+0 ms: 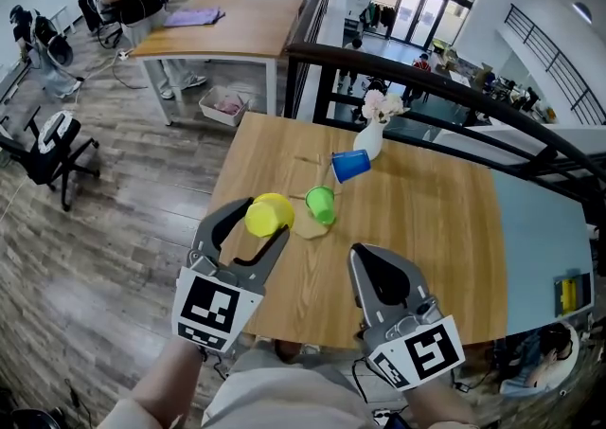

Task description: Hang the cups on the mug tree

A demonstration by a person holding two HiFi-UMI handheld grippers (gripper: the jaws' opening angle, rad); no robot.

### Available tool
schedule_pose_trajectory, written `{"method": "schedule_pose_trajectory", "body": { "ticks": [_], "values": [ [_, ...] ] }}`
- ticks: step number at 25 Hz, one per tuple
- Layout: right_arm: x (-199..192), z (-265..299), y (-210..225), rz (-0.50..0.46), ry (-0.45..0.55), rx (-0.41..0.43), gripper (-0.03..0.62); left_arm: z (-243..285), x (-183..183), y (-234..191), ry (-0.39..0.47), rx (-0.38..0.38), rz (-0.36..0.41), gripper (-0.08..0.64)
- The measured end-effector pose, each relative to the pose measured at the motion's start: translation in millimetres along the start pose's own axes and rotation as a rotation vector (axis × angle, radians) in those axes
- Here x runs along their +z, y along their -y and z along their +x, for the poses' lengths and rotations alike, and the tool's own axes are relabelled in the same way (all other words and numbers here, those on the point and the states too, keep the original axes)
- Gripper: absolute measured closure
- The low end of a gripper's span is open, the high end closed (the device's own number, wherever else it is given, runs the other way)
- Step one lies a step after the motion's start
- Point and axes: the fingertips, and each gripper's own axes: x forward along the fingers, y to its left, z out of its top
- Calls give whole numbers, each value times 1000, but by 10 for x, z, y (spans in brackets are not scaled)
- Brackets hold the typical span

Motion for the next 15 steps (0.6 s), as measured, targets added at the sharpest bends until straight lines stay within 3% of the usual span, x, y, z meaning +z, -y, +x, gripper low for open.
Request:
{"method": "schedule_pose_trajectory", "body": {
  "ticks": [5,10,15],
  "values": [
    [-97,-21,-78,-19,6,-19,592,-25,57,-14,49,3,1,319],
    [63,178,140,-25,8,-39,592,239,260,-215,55,7,-3,319],
    [20,329,242,-26,2,-50,592,453,235,-341,63,3,-31,319]
  ]
}}
